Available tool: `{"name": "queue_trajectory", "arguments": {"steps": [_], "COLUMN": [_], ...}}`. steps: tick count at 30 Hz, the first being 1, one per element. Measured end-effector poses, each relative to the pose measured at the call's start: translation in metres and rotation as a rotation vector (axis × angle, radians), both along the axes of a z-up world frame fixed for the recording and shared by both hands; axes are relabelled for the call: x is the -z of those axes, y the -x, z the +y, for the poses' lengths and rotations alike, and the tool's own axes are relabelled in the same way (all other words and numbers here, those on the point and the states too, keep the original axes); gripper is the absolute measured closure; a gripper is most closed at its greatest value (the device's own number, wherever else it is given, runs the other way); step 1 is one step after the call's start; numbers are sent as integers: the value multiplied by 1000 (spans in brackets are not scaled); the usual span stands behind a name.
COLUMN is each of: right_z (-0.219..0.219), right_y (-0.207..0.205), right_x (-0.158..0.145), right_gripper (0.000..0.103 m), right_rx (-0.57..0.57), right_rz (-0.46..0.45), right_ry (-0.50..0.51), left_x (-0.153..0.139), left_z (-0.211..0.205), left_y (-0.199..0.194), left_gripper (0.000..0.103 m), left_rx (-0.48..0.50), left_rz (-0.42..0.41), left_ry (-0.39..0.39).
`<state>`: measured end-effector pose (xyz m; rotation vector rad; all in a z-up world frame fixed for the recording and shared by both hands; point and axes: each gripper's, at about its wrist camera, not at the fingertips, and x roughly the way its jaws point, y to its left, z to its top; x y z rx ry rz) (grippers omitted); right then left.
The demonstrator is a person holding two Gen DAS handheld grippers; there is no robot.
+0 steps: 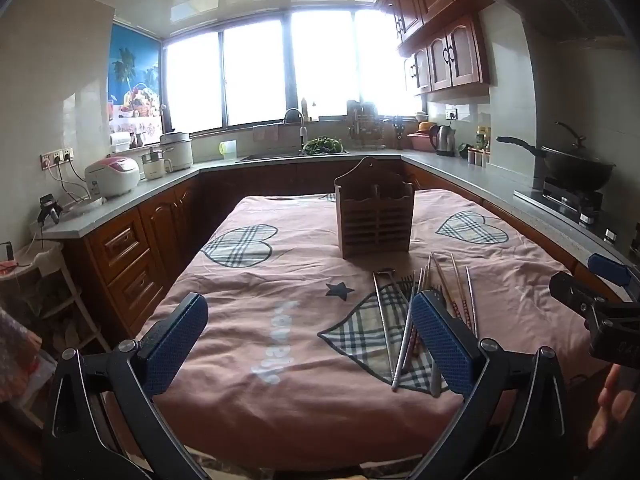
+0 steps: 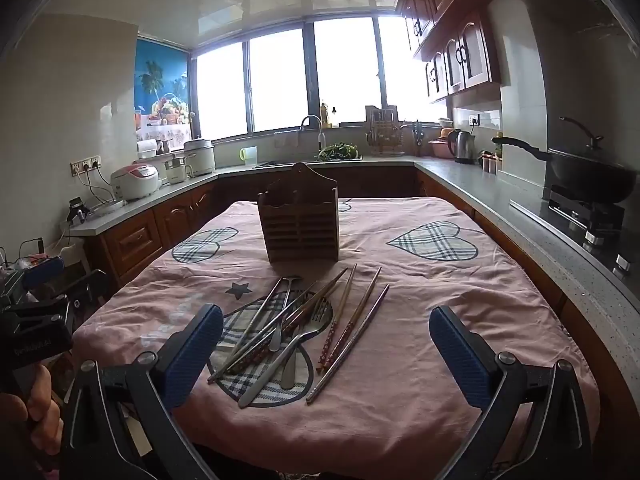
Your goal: Organize utensils
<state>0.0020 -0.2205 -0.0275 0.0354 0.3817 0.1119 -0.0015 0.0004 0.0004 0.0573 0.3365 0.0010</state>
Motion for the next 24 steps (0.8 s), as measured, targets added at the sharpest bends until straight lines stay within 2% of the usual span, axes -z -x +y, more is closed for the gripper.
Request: {"name": "queue_trajectory", "arguments": {"steps": [6, 12, 24], "right_z": [2, 2, 3], "right_y": [3, 4, 7], "right_x": [2, -2, -6], "right_gripper": [0, 0, 0], "right_rx": [4, 5, 5], "right_rz": [13, 30, 4], "right_ry": [6, -1, -4], "left_x": [4, 2, 1], "left_z": [-16, 0, 4], "left_y": [5, 2, 0], "left_gripper": [0, 0, 0], "left_rx": [0, 10, -7], "left_rz": [17, 32, 38], "left_ry": [-9, 19, 19]}}
